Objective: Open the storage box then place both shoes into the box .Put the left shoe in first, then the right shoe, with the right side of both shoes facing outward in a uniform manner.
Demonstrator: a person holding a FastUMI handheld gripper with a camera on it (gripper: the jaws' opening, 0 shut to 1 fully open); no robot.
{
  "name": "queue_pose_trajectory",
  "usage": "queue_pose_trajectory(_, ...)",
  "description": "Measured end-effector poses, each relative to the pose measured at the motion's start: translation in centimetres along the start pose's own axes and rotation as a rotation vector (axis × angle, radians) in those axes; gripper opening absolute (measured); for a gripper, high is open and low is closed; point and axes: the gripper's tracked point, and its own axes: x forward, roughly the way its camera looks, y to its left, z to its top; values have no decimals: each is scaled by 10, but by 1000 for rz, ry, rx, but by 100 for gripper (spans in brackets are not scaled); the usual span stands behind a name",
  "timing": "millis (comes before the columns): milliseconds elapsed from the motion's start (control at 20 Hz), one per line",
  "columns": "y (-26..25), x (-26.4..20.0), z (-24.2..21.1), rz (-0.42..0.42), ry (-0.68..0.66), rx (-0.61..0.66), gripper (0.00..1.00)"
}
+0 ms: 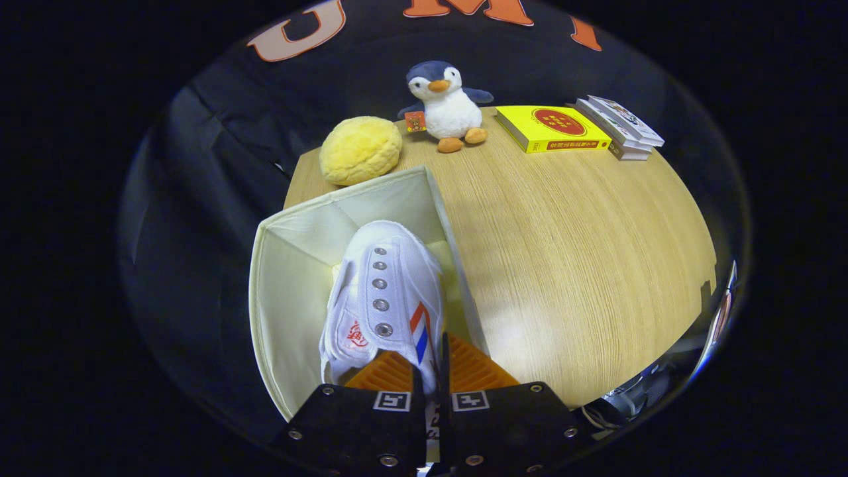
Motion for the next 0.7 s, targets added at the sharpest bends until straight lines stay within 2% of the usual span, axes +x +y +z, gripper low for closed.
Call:
queue_pose_trajectory(300, 3, 4, -5, -12, 12, 27, 15)
queue_pose_trajectory(500, 6, -4, 1, 45, 15, 15, 17)
queue_pose_trajectory(600, 9, -13, 7, 101, 2, 12, 17)
queue_pose_trajectory(700, 15, -25, 18, 180, -16, 8, 20)
